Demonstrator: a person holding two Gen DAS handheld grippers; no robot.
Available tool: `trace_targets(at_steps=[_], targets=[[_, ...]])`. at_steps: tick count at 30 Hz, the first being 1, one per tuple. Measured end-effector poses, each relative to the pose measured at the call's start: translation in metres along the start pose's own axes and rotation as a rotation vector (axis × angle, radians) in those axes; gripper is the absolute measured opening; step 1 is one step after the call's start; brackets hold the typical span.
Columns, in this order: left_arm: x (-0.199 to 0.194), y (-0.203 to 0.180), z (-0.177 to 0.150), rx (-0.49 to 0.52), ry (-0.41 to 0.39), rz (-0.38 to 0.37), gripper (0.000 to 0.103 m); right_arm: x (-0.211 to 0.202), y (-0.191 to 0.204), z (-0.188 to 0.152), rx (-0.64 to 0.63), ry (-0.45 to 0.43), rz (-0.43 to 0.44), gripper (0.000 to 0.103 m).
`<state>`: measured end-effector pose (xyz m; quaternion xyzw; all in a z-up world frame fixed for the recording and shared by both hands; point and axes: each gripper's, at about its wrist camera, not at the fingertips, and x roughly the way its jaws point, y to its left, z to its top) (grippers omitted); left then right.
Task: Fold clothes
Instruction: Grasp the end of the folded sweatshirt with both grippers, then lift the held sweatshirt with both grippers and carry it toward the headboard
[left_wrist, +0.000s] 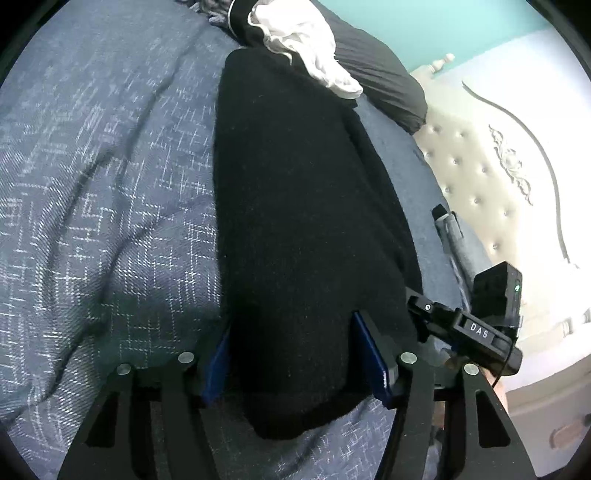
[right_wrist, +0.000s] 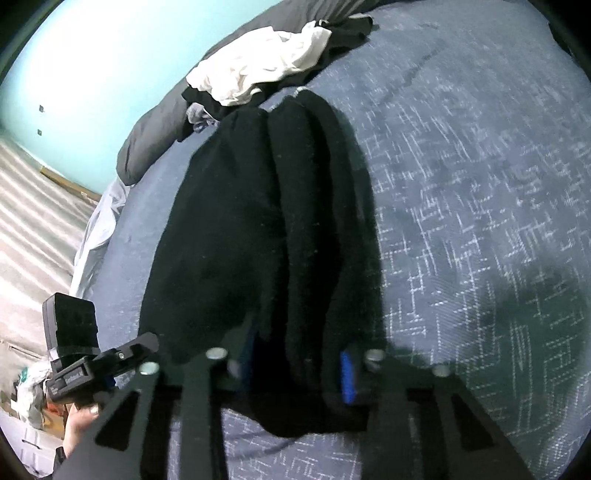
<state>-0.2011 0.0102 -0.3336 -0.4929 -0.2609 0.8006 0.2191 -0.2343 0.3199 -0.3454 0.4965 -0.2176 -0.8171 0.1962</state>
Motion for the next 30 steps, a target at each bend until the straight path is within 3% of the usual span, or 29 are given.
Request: trace_targets(at_steps=[4,7,14,19,30], targets=[[-0.004,-0.006,0.001,0.02,-0.009,0.032,0.061,-0.001,0.005,0.003,-0.019,-0.006,-0.003,0.026],[-0.002,-0.004,0.0,0.02,-0.005,0.034,0.061,0.007,-0.002,0.004,0.015,0.017,0.0,0.036],[0.004,0.0,0.001,0.014,0.0,0.007,0.062,0.013,-0.004,0.002,0.037,0.017,0.015,0.04],[-0.003,-0.006,0.002,0.043,-0.017,0.022,0.057,0.003,0.002,0.002,0.021,-0.019,0.035,0.024],[-0.068,-0.052,0.015,0.109,-0.103,0.028,0.052,-0.062,0.041,0.02,-0.022,-0.084,0.164,0.02]])
